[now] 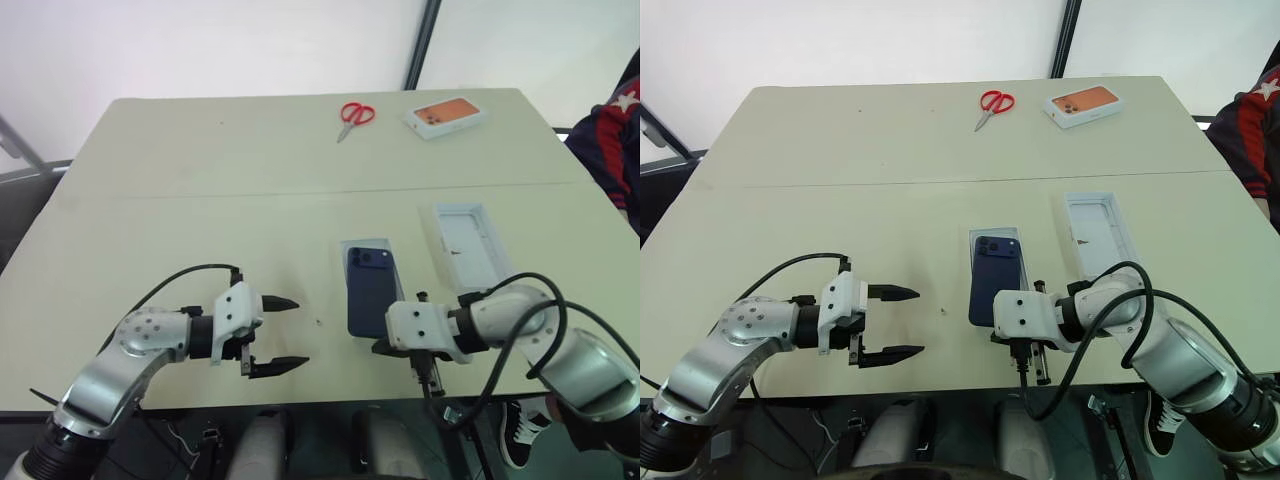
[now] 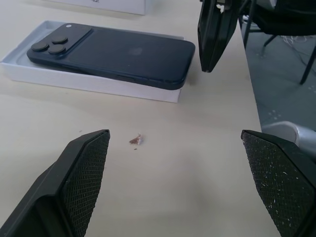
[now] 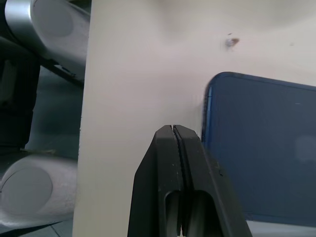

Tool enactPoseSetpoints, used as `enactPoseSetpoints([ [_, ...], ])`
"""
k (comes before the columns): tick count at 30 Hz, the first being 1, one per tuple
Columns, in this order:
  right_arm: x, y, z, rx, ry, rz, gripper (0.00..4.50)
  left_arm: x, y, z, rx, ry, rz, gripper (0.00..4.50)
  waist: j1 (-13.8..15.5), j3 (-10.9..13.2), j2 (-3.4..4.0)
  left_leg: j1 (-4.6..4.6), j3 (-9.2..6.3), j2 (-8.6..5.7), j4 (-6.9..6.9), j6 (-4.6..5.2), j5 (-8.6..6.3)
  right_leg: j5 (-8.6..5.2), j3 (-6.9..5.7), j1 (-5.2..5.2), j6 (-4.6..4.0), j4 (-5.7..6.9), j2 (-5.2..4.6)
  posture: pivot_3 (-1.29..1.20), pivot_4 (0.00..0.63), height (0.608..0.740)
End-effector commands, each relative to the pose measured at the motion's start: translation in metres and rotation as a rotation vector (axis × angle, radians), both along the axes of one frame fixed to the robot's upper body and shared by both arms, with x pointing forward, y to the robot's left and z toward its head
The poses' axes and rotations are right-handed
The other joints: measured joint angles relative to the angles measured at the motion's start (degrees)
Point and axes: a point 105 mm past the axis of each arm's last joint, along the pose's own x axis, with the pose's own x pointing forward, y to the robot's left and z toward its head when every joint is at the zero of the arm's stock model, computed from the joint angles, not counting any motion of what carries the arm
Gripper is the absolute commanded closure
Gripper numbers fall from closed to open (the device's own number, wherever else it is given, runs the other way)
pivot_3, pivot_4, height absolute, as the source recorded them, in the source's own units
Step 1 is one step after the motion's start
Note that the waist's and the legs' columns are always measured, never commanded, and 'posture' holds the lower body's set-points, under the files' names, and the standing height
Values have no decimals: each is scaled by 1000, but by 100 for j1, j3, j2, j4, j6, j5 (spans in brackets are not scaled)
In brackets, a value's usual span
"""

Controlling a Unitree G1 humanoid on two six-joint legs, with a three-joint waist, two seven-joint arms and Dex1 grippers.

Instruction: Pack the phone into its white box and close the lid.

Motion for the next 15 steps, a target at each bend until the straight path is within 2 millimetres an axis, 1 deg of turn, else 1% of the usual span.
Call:
enactPoseSetpoints([
  [1, 8, -2, 6, -21, -58, -22, 4500, 0, -3, 11, -19, -56, -16, 28, 0, 0, 0, 0, 0, 0, 0, 0, 0, 0, 0, 0, 0, 0, 0, 0, 150, 740],
  [5, 23, -12, 10, -44, -109, -76, 4500, 3, -4, 14, -35, -66, -2, 28, 0, 0, 0, 0, 0, 0, 0, 0, 0, 0, 0, 0, 0, 0, 0, 0, 150, 740],
  [8, 30, -15, 16, -42, -135, -101, 4500, 4, -4, 13, -34, -69, 1, 28, 0, 0, 0, 0, 0, 0, 0, 0, 0, 0, 0, 0, 0, 0, 0, 0, 150, 740],
  [15, 36, -19, 25, -46, -170, -112, 4500, 5, -5, 13, -32, -74, 6, 28, 0, 0, 0, 0, 0, 0, 0, 0, 0, 0, -1, 0, 0, 0, 0, 0, 150, 740],
])
